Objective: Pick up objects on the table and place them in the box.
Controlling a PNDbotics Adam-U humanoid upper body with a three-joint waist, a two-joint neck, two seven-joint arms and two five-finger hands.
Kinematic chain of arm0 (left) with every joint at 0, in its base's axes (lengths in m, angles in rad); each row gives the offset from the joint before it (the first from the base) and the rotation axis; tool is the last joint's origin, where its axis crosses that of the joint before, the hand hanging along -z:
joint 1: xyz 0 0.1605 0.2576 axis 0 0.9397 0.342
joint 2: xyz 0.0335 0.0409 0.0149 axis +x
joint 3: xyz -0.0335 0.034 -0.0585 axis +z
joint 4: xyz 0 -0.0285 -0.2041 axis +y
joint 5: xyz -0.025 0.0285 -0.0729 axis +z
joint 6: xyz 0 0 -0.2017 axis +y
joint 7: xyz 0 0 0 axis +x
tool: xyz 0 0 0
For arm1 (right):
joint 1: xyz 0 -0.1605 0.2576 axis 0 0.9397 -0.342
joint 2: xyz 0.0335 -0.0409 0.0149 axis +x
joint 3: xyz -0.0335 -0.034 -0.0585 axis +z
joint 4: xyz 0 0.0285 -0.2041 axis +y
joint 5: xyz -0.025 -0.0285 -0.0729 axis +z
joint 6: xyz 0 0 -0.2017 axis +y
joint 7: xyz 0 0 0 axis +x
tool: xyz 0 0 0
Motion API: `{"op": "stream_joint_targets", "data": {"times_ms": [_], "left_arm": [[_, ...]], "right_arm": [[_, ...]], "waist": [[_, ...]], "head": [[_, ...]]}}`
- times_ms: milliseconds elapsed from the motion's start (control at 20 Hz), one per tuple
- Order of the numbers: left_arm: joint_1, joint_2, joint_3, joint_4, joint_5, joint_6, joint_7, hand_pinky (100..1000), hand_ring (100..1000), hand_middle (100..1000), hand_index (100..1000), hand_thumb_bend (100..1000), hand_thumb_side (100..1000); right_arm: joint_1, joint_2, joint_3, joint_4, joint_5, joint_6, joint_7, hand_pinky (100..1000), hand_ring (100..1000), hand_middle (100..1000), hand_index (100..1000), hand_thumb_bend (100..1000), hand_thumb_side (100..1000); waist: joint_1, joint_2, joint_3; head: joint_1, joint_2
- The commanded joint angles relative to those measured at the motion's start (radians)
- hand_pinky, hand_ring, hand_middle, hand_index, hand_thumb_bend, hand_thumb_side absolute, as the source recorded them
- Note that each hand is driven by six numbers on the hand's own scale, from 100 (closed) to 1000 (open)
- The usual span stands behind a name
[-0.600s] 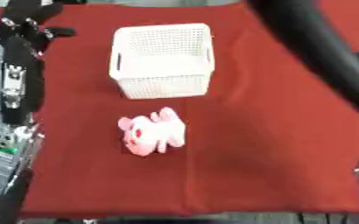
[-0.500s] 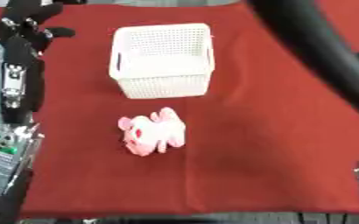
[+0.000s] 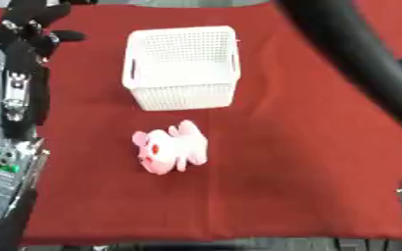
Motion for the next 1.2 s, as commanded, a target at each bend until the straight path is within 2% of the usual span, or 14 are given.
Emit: {"op": "stream_joint_targets", "data": {"times_ms": [50, 350, 850, 1200], "left_arm": [[-0.007, 0.004, 0.001, -0.019, -0.007, 0.003, 0.001, 659, 851, 933, 873, 100, 800], [0.003, 0.003, 0.0, -0.019, -0.009, 0.007, 0.0, 660, 851, 933, 873, 100, 797], [0.006, -0.001, -0.002, -0.019, -0.011, 0.012, 0.0, 661, 850, 930, 871, 100, 794], [0.004, -0.001, -0.004, -0.019, -0.011, 0.014, -0.001, 659, 850, 930, 870, 100, 793]], "right_arm": [[0.002, -0.005, -0.003, -0.019, -0.004, 0.002, 0.004, 633, 798, 819, 854, 100, 724], [0.012, -0.005, -0.003, -0.019, -0.007, 0.004, 0.007, 634, 798, 819, 854, 100, 722], [0.016, -0.006, -0.006, -0.019, -0.021, 0.004, 0.009, 635, 798, 820, 852, 100, 721], [0.018, -0.006, -0.006, -0.019, -0.026, 0.006, 0.014, 636, 798, 820, 852, 100, 720]], "waist": [[-0.002, -0.02, 0.002], [-0.003, -0.036, 0.002], [-0.007, -0.061, -0.002], [-0.008, -0.066, -0.003]], "head": [[-0.002, 0.0], [-0.014, -0.003], [-0.064, -0.129], [-0.052, -0.191]]}}
